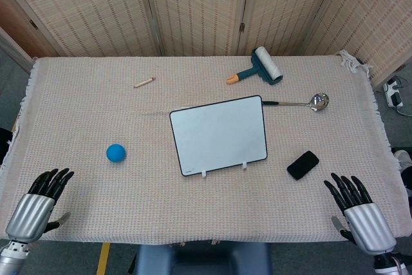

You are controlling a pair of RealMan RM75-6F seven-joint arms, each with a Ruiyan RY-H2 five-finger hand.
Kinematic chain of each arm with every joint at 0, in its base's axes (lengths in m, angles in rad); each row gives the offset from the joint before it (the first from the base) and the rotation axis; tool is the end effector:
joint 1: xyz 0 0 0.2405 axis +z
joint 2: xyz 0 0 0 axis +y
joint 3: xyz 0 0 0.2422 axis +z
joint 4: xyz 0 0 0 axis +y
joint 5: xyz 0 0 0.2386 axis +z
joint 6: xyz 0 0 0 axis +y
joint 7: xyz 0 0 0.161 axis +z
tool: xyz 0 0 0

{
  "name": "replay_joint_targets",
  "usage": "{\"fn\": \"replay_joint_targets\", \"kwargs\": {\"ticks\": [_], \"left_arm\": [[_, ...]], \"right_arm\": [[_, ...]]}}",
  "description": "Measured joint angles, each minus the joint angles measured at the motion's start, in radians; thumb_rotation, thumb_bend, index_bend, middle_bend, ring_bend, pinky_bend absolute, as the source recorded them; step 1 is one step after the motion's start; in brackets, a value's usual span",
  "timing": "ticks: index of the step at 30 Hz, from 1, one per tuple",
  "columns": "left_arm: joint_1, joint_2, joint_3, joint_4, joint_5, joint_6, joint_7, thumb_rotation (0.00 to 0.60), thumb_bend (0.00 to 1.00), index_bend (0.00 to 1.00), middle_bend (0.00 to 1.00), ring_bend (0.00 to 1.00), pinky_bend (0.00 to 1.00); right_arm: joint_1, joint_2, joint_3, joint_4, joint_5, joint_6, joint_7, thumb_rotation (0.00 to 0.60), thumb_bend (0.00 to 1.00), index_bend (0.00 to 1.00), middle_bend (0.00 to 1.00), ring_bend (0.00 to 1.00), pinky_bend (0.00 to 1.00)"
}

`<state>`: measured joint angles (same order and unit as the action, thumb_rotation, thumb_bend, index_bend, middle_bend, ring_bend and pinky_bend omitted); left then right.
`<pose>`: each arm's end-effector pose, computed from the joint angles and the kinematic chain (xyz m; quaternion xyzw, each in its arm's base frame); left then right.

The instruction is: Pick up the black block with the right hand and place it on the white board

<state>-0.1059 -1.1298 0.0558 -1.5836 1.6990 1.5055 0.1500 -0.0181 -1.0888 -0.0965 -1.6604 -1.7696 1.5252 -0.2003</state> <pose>-0.2903 0.1769 0.1011 -0.6983 -0.3057 -0.3573 0.5397 -0.2882 -0.1284 0.1009 0.6995 -0.3336 0.3309 0.5385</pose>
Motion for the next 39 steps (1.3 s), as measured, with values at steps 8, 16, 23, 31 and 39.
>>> {"fn": "replay_joint_targets", "kwargs": {"ticks": [8, 16, 23, 31, 39], "left_arm": [[-0.003, -0.002, 0.000, -0.001, -0.003, -0.009, 0.007, 0.600, 0.22, 0.02, 0.11, 0.10, 0.15], [-0.007, 0.001, -0.007, 0.001, -0.017, -0.016, -0.008, 0.600, 0.22, 0.02, 0.11, 0.10, 0.15], [-0.004, 0.005, -0.013, -0.002, -0.032, -0.011, -0.017, 0.600, 0.22, 0.02, 0.11, 0.10, 0.15], [-0.015, 0.006, -0.023, -0.003, -0.065, -0.042, -0.027, 0.600, 0.23, 0.02, 0.11, 0.10, 0.15], [-0.015, 0.005, -0.018, -0.004, -0.058, -0.042, -0.029, 0.600, 0.23, 0.02, 0.11, 0.10, 0.15]], "right_arm": [[0.021, -0.011, 0.003, 0.018, -0.001, -0.028, 0.001, 0.600, 0.38, 0.00, 0.00, 0.00, 0.00], [0.103, -0.035, 0.027, 0.082, 0.000, -0.147, -0.022, 0.600, 0.38, 0.06, 0.00, 0.00, 0.00], [0.223, -0.021, 0.090, 0.072, 0.071, -0.330, -0.174, 0.600, 0.38, 0.14, 0.00, 0.00, 0.00], [0.338, -0.053, 0.153, 0.110, 0.257, -0.527, -0.339, 0.600, 0.38, 0.17, 0.00, 0.00, 0.00], [0.390, -0.182, 0.156, 0.275, 0.316, -0.587, -0.329, 0.600, 0.38, 0.20, 0.00, 0.00, 0.00]]}}
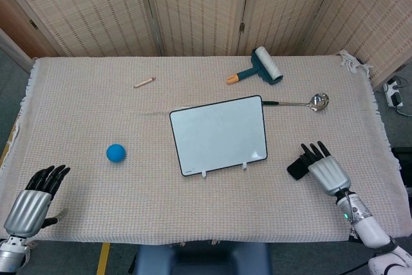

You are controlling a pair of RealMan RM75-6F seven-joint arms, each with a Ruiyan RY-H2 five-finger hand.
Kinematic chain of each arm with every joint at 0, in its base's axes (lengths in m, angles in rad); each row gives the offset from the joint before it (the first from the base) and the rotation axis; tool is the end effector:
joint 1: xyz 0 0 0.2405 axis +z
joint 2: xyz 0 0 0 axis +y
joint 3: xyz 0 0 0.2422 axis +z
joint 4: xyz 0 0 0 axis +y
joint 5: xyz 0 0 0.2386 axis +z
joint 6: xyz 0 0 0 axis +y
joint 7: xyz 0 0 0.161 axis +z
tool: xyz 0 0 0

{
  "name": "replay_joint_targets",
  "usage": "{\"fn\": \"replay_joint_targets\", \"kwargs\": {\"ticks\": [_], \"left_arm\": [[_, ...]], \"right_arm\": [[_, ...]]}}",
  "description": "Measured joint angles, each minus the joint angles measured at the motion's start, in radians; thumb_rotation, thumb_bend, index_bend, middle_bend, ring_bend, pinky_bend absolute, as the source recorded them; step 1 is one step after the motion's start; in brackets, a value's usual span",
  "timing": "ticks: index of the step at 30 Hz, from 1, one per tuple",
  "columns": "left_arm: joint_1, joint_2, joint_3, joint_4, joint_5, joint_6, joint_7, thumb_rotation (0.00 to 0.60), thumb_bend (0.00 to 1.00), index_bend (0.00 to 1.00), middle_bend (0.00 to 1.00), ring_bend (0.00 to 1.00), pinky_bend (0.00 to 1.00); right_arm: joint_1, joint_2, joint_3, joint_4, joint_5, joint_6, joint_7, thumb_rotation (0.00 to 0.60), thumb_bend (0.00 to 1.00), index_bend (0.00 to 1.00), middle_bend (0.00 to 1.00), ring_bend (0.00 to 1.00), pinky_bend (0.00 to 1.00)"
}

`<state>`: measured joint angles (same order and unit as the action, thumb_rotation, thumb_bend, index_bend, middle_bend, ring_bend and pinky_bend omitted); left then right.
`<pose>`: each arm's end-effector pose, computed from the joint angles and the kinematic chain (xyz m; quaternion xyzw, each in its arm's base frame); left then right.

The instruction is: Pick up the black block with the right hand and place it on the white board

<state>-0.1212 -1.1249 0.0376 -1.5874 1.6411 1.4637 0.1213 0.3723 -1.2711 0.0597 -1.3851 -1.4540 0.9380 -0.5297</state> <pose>-0.2968 0.1872 0.1024 -0.6867 -0.3291 -0.3504 0.5453 -0.3169 -0.2828 0.0317 0.8168 -0.2218 0.1293 0.5167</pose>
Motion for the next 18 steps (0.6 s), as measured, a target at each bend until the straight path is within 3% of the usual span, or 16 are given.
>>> {"fn": "replay_joint_targets", "kwargs": {"ticks": [11, 18], "left_arm": [[-0.001, 0.002, -0.001, 0.001, -0.001, 0.002, -0.009, 0.600, 0.23, 0.02, 0.11, 0.10, 0.15], [0.000, 0.004, -0.003, 0.004, -0.004, 0.006, -0.014, 0.600, 0.23, 0.01, 0.11, 0.10, 0.15]], "right_arm": [[0.052, -0.111, -0.018, 0.136, 0.023, -0.033, 0.061, 0.600, 0.38, 0.22, 0.00, 0.00, 0.00], [0.066, -0.124, -0.021, 0.150, 0.036, -0.027, 0.071, 0.600, 0.38, 0.35, 0.00, 0.00, 0.00]]}}
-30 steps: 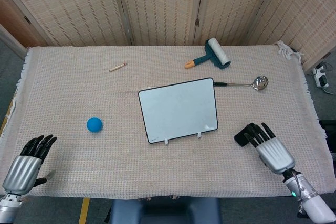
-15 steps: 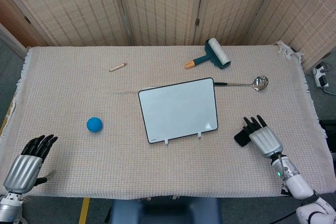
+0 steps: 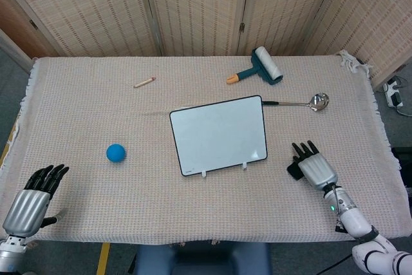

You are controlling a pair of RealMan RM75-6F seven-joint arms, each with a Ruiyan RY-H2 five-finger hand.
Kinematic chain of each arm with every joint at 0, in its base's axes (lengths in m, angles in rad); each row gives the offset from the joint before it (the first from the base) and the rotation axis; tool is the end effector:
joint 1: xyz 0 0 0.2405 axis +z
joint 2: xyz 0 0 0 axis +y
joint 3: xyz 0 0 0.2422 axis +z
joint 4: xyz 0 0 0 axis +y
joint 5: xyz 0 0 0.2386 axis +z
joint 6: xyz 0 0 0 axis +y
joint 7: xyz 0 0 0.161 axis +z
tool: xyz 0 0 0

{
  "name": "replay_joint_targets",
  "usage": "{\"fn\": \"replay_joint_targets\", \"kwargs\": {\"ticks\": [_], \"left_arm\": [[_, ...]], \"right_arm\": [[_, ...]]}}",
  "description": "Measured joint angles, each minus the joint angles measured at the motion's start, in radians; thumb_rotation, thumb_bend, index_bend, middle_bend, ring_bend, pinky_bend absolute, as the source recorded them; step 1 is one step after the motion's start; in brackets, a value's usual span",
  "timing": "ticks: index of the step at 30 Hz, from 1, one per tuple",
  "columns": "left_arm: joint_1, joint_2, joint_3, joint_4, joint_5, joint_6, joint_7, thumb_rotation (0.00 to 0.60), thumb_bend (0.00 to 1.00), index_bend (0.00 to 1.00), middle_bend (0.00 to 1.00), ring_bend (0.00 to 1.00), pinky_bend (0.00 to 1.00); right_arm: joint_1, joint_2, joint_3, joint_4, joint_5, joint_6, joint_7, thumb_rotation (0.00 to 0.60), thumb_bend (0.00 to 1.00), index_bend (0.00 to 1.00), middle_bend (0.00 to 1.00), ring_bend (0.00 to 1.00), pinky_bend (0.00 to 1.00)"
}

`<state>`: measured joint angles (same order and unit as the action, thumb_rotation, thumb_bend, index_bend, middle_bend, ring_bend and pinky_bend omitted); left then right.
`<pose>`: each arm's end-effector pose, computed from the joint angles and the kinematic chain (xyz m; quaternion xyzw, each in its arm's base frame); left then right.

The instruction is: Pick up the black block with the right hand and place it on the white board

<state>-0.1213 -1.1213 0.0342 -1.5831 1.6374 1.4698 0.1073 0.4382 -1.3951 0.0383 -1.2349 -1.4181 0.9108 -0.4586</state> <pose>-0.2981 0.1885 0.1056 -0.6827 -0.3299 -0.3541 0.5474 -0.3216 -0.3026 0.0031 0.8156 -0.2405 0.1364 0.5083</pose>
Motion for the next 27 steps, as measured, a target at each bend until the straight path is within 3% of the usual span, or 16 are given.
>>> {"fn": "replay_joint_targets", "kwargs": {"ticks": [9, 16, 23, 27], "left_arm": [[0.001, 0.000, -0.001, 0.001, 0.002, 0.006, 0.000, 0.600, 0.23, 0.01, 0.11, 0.10, 0.15], [0.001, 0.001, -0.001, 0.001, 0.002, 0.006, -0.002, 0.600, 0.23, 0.01, 0.11, 0.10, 0.15], [-0.001, -0.001, 0.002, -0.004, 0.003, -0.001, 0.004, 0.600, 0.23, 0.01, 0.11, 0.10, 0.15], [-0.004, 0.002, 0.008, -0.005, 0.010, -0.007, -0.001, 0.600, 0.23, 0.02, 0.11, 0.10, 0.15]], "right_arm": [[0.003, -0.020, -0.005, 0.024, -0.012, 0.050, 0.007, 0.600, 0.38, 0.55, 0.03, 0.04, 0.00], [-0.008, -0.007, -0.013, 0.003, -0.064, 0.140, 0.059, 0.600, 0.38, 0.58, 0.05, 0.05, 0.00], [-0.038, 0.025, -0.021, -0.072, -0.201, 0.362, 0.122, 0.600, 0.38, 0.59, 0.08, 0.07, 0.00], [-0.036, -0.006, -0.005, -0.086, -0.275, 0.452, 0.135, 0.600, 0.38, 0.59, 0.07, 0.07, 0.00]]}}
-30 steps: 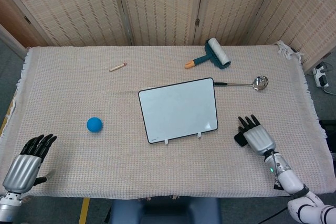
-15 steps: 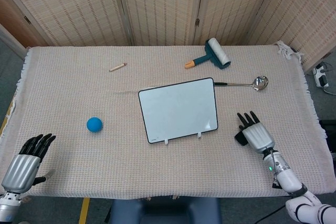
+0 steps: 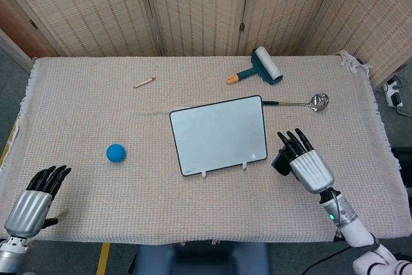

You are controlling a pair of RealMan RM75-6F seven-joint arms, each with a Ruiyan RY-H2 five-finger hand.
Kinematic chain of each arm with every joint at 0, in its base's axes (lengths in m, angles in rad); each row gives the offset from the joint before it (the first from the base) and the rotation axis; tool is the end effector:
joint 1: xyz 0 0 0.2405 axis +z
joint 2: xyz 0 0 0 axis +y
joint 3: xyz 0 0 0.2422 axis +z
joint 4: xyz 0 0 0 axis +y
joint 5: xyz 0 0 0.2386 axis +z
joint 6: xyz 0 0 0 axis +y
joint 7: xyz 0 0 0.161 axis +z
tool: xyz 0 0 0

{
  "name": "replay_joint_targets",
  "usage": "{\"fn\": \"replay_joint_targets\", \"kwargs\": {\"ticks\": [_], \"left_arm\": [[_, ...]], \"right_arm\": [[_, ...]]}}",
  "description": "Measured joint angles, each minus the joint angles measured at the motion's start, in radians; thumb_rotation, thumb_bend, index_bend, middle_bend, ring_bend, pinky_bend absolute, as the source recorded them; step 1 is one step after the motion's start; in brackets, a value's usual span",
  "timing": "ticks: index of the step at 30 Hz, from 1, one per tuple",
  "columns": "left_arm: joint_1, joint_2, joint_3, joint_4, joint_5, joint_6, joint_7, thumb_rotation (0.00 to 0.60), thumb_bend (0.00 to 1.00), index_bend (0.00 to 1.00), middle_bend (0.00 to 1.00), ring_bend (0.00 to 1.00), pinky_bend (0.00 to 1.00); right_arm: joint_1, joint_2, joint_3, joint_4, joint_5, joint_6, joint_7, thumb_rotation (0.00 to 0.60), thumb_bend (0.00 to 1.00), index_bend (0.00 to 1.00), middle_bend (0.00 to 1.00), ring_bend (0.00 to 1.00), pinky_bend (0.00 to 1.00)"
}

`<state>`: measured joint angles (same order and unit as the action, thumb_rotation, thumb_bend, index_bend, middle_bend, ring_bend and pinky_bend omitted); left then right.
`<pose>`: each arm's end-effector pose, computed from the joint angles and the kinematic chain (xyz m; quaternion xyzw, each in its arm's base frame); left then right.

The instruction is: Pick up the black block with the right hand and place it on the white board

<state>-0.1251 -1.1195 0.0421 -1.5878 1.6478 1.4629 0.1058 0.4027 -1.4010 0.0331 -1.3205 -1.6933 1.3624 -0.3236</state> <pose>-0.2963 0.1871 0.1029 -0.6883 -0.3315 -0.3536 0.5398 -0.2399 -0.2817 0.0306 0.7623 -0.1477 0.3687 0.5110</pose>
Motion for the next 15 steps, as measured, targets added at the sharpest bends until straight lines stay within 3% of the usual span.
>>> {"fn": "replay_joint_targets", "kwargs": {"ticks": [7, 15], "left_arm": [[0.001, 0.011, -0.001, -0.002, -0.002, 0.006, -0.029, 0.600, 0.23, 0.02, 0.11, 0.10, 0.15], [0.006, 0.036, 0.003, 0.002, 0.015, 0.029, -0.104, 0.600, 0.23, 0.02, 0.11, 0.10, 0.15]], "right_arm": [[0.057, -0.146, 0.051, 0.047, -0.011, -0.003, -0.009, 0.600, 0.38, 0.59, 0.06, 0.07, 0.00], [0.143, -0.312, 0.134, 0.128, 0.046, -0.067, -0.194, 0.600, 0.38, 0.59, 0.06, 0.07, 0.00]]}}
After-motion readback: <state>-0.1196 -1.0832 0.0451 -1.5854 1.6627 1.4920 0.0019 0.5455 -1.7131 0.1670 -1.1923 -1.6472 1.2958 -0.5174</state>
